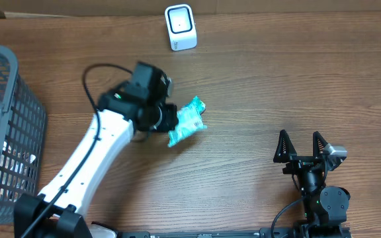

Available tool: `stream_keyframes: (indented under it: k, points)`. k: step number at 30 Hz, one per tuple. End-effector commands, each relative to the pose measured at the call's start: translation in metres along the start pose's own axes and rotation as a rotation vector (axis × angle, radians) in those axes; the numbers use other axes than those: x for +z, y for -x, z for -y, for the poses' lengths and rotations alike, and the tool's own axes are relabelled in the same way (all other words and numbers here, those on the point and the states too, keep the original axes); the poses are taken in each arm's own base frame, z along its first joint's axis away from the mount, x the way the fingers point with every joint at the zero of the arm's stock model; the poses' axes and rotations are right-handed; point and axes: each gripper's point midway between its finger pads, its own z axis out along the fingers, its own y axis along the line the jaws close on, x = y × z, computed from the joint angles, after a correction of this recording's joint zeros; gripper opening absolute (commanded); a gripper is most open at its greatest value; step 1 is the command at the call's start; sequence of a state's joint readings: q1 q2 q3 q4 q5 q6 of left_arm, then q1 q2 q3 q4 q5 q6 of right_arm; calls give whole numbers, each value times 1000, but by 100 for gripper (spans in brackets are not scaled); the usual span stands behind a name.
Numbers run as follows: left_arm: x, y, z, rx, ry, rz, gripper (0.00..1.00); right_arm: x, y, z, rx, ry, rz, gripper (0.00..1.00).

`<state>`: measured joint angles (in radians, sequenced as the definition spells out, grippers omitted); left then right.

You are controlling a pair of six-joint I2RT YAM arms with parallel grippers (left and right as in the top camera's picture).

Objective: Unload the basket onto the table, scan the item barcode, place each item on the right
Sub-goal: 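Carry the wipes pack out and set it down near the teal box, then move the left gripper back over the basket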

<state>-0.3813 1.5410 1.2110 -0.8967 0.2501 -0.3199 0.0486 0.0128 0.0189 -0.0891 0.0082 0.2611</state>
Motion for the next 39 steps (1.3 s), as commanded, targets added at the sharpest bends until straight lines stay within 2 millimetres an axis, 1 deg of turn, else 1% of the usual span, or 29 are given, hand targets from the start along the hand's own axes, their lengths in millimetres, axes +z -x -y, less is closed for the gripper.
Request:
stream_keyframes:
  k: [1,4,7,11,17,18,20,22,24,26,28,30,32,35,37,38,39]
  points:
    - [20,-22,8,-14,-11,-34,4,0,-1,1,-4,-3,8,100]
    - [31,-32,20,36,-23,-45,4,0,-1,1,-4,-3,8,100]
    - [36,-37,31,86,-22,-36,4,0,-1,1,-4,-3,8,100]
    - [38,-34,45,121,-43,-9,4,0,-1,1,-4,-3,8,100]
    - [35,-27,52,122,-69,15,5,0,-1,1,-4,-3,8,100]
    - [34,-26,53,123,-71,19,10,0,-1,1,-4,-3,8,100]
    - [32,-23,56,126,-79,25,34,0,-1,1,-4,-3,8,100]
    - [30,-21,60,128,-93,28,51,0,-1,1,-4,-3,8,100]
    - [25,-16,62,127,-100,42,55,0,-1,1,-4,-3,8,100]
    - [16,-8,65,123,-103,56,56,0,-1,1,-4,-3,8,100]
    - [1,3,68,129,-105,76,55,0,-1,1,-4,-3,8,100]
    - [-20,15,71,142,-104,99,54,0,-1,1,-4,-3,8,100]
    - [-50,30,73,152,-98,132,52,0,-1,1,-4,-3,8,100]
    - [-103,53,71,155,-91,200,52,0,-1,1,-4,-3,8,100]
    - [-145,68,64,148,-81,264,53,0,-1,1,-4,-3,8,100]
    - [-159,72,60,142,-75,289,53,0,-1,1,-4,-3,8,100]
    - [-182,79,53,132,-65,329,54,0,-1,1,-4,-3,8,100]
